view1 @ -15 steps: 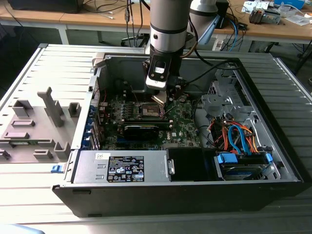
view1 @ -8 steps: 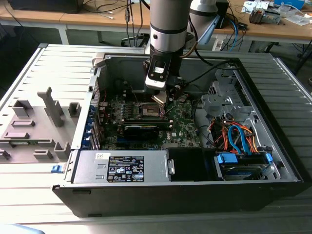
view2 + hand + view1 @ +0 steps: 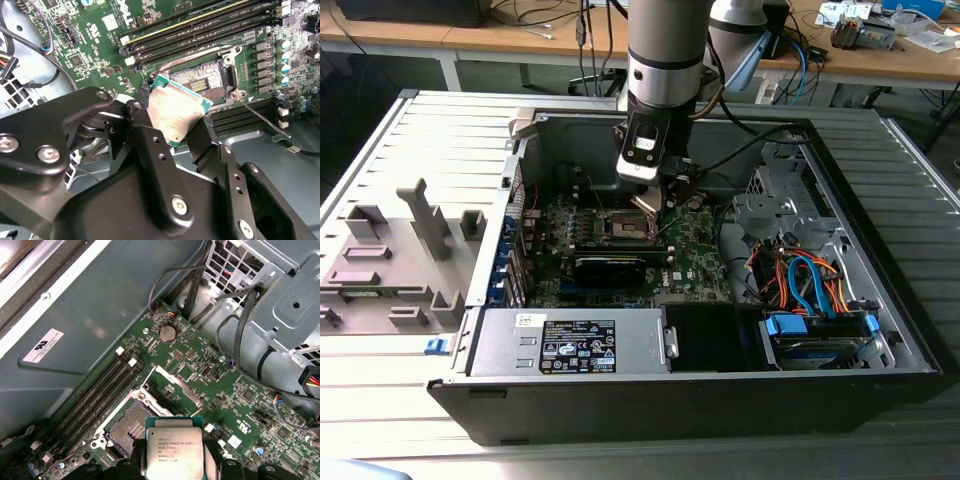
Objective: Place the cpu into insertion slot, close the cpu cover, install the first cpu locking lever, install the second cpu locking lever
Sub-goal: 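Place the cpu into insertion slot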
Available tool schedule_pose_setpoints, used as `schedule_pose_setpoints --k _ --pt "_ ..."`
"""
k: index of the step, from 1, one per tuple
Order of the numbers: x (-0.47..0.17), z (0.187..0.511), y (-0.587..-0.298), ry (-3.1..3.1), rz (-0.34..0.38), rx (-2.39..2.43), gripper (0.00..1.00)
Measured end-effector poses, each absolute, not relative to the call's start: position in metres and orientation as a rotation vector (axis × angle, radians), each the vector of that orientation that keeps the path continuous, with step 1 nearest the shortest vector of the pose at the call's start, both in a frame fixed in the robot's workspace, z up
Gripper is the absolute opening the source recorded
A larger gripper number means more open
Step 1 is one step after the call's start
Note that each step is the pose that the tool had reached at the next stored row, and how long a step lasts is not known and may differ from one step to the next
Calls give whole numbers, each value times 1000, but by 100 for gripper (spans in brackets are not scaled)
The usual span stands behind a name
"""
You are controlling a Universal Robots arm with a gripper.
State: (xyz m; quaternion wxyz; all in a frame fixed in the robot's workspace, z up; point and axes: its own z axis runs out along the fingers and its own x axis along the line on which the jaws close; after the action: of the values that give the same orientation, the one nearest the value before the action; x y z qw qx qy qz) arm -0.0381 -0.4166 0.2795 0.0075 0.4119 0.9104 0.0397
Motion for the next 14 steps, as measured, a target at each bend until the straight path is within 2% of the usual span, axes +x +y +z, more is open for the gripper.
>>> schedule_pose_setpoints --k 14 --pt "-38 280 -417 2826 124 1330 55"
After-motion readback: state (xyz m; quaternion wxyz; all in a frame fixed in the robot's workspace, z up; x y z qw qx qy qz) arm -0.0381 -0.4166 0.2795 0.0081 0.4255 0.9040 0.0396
